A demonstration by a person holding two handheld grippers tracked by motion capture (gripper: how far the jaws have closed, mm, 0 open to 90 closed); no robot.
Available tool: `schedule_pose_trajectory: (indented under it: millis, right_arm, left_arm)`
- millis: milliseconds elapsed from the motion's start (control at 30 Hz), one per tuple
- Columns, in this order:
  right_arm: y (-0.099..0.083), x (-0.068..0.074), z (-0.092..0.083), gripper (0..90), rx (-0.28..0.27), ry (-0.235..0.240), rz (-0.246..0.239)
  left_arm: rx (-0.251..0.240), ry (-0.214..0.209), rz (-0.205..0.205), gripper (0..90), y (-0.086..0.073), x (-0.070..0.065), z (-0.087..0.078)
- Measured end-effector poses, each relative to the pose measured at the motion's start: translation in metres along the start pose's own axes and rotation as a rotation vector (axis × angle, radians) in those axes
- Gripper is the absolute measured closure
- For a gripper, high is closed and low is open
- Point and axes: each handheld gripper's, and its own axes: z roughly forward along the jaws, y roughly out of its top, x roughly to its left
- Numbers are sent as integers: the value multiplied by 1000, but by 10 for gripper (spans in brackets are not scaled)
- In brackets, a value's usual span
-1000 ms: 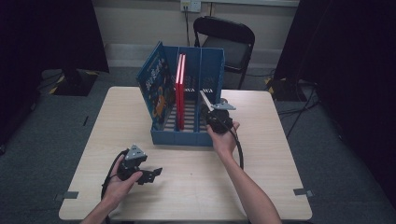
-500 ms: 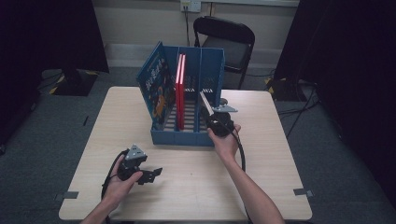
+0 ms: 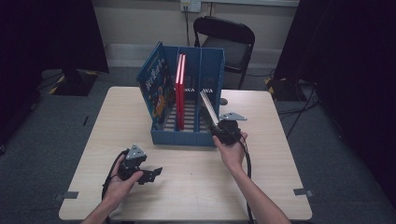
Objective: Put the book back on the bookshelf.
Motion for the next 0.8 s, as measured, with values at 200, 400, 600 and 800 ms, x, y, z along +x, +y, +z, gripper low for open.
schedule_pose_trajectory:
  millis: [200,400,600,800]
  right_arm:
    - [-5,2,-7,695,-5,1,-3]
    - [-5,4,-6,724,-5,-4,-9]
    - [-3,6,-2,732,-11,-16,-1]
    - [3,11,7,730,-11,-22,18]
  left_arm:
    - [0,-1,0,171,0,0,1]
    - [6,2,2,171,0,1,1]
    - [4,-1,2,172,1,0,1]
    - [1,-2,2,172,1,1,2]
